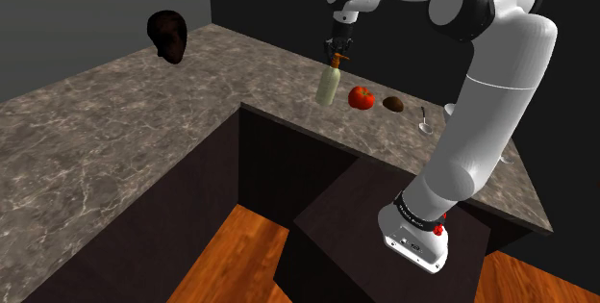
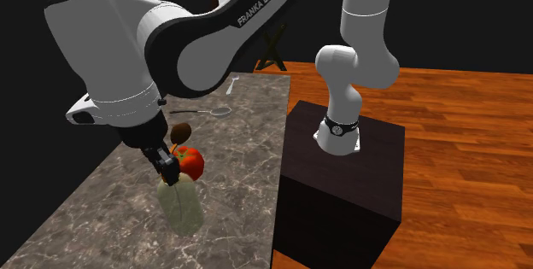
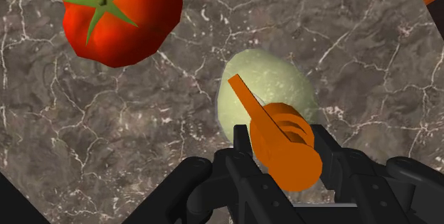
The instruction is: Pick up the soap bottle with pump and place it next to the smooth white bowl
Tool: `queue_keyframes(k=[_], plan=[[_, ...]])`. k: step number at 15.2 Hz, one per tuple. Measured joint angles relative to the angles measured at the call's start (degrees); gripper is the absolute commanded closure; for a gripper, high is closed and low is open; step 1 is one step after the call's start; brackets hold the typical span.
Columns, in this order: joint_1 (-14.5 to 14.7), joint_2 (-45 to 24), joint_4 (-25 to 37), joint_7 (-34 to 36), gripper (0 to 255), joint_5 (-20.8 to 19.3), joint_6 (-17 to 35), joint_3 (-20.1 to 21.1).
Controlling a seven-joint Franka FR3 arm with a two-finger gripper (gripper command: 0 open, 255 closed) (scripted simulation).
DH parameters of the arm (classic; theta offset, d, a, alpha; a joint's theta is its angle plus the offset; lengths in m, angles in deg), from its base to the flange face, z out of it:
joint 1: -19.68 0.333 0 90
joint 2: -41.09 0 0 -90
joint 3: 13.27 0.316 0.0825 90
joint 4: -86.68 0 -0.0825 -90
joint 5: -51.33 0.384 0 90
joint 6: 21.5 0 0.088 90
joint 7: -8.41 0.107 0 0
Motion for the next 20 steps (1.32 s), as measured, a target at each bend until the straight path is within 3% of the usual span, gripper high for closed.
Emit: queue_keyframes(k=[8,20], plan=[[0.1,0.9,1.7,0.2,255,-0.4,-2.5,-0.1],[0.1,2.6,8.8,0.5,255,-1.1,-11.2,-0.4]])
